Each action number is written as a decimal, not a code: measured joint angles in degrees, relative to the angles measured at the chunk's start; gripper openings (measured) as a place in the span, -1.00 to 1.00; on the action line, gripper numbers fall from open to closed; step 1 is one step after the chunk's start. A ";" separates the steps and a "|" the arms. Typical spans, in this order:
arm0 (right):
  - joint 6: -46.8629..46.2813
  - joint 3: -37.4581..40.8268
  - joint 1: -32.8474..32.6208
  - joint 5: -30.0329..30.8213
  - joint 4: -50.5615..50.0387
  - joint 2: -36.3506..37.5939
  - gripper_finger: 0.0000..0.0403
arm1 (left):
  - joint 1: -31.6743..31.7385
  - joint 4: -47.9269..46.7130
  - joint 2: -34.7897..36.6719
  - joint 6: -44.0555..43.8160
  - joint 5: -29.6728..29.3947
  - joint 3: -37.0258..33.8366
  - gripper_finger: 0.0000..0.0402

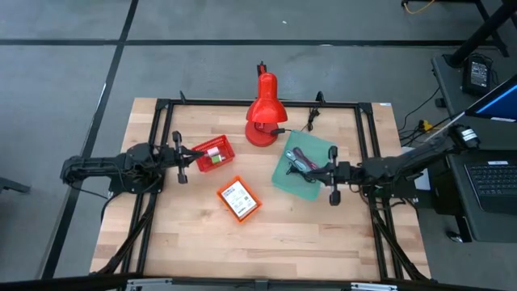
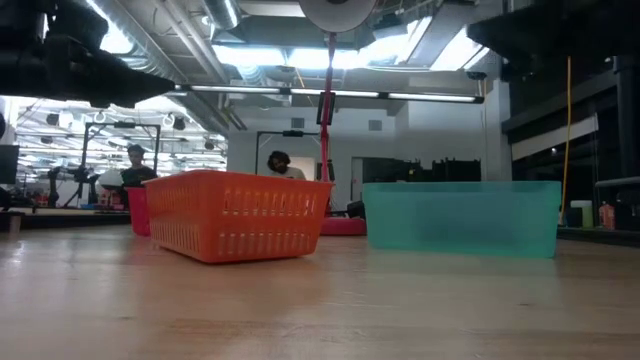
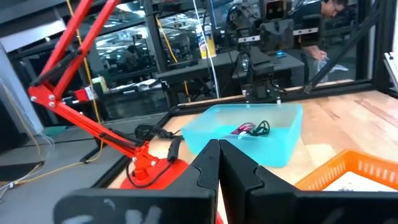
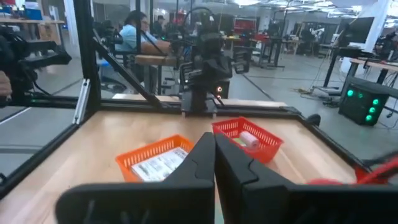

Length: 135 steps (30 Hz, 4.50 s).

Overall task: Pick and place items into bin
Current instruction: Return to Home Position

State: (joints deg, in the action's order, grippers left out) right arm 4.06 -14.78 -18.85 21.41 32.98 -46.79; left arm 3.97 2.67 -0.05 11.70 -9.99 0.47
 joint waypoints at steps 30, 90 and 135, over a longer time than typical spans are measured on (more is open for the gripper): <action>-2.23 14.39 0.06 -2.01 -14.30 28.94 -1.00 | 1.83 -0.48 -0.09 -4.98 2.20 0.00 -0.98; -6.67 14.42 4.17 -24.09 -31.38 46.56 -1.00 | 1.81 -0.32 -0.09 -4.96 2.02 0.00 -0.96; -6.76 14.42 4.17 -24.04 -31.36 46.53 -1.00 | 1.81 -0.33 -0.10 -4.96 2.02 0.00 -0.98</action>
State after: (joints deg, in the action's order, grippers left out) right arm -2.70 -0.36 -14.68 -2.63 1.62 -0.25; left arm 5.78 2.34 -0.15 6.74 -7.98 0.47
